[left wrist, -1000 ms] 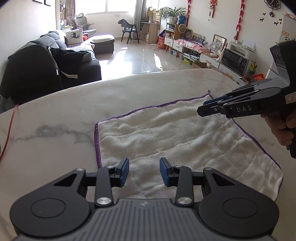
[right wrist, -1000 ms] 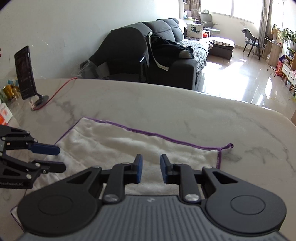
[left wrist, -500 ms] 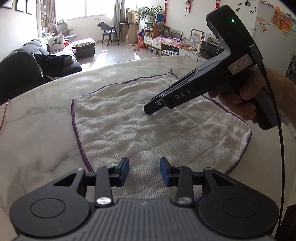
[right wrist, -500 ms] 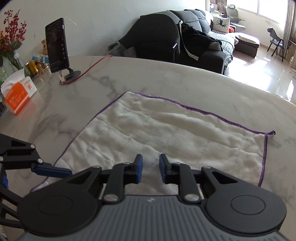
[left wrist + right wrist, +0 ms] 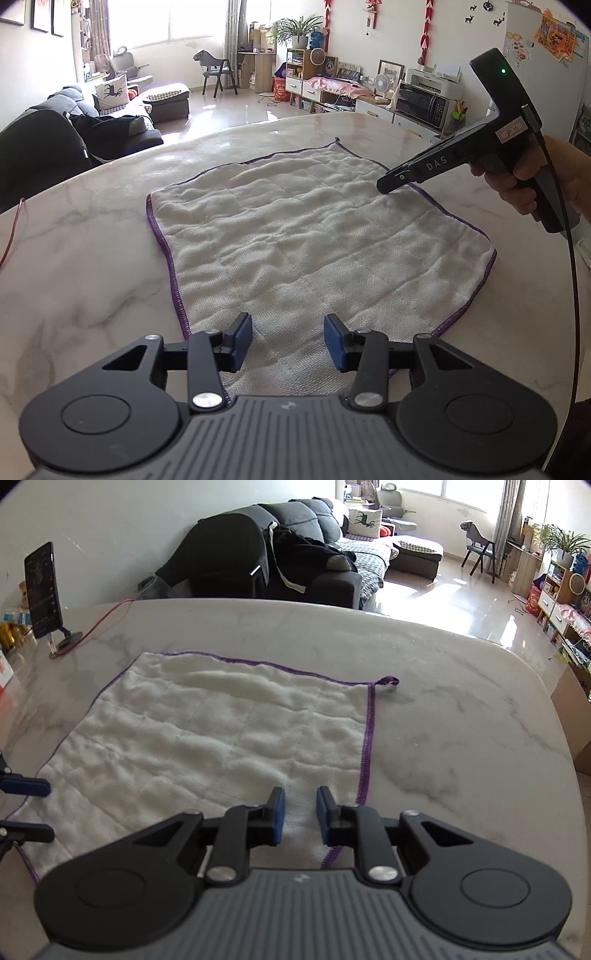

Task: Fold towel
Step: 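Open both grippers and raise them away from the flat towel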

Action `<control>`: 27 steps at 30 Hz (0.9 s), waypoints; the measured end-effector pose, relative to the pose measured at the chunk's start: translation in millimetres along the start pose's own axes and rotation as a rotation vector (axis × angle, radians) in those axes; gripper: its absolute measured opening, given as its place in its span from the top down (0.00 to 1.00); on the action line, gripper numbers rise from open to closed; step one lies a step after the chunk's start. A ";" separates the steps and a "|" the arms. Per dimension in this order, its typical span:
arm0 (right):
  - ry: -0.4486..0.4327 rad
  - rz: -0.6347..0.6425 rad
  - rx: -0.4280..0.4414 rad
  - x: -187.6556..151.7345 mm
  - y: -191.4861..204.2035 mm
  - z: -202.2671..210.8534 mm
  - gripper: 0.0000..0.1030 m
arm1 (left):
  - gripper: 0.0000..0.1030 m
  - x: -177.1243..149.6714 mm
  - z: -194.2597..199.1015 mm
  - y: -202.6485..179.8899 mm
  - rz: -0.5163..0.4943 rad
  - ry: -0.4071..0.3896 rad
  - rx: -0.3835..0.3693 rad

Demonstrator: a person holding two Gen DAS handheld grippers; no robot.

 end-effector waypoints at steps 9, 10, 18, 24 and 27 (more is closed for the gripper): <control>-0.009 0.044 0.030 -4.2 20.1 -0.1 0.79 | 0.57 6.4 -2.9 1.7 0.048 0.018 0.002; -0.009 0.050 0.033 -5.3 22.8 -0.9 0.80 | 0.57 5.8 -2.7 0.7 0.044 0.017 0.004; -0.012 0.094 0.034 -17.6 34.1 2.2 0.79 | 0.57 -3.6 3.8 2.2 0.047 0.009 0.008; -0.014 0.123 0.002 -32.0 28.4 18.6 0.75 | 0.57 -7.2 6.0 3.4 0.044 0.000 0.006; -0.015 0.138 -0.014 -39.1 25.6 26.7 0.71 | 0.57 -7.8 6.6 3.5 0.037 -0.001 0.010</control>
Point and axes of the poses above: each gripper's, at about its wrist camera, not at the fingertips, and z roughly against the way its jaws point, y to its left, x to its top, the point moved 2 cm from there along -z, roughly the way its jaws point, and after that the axes turned 4 degrees about x, right-handed, at the moved point
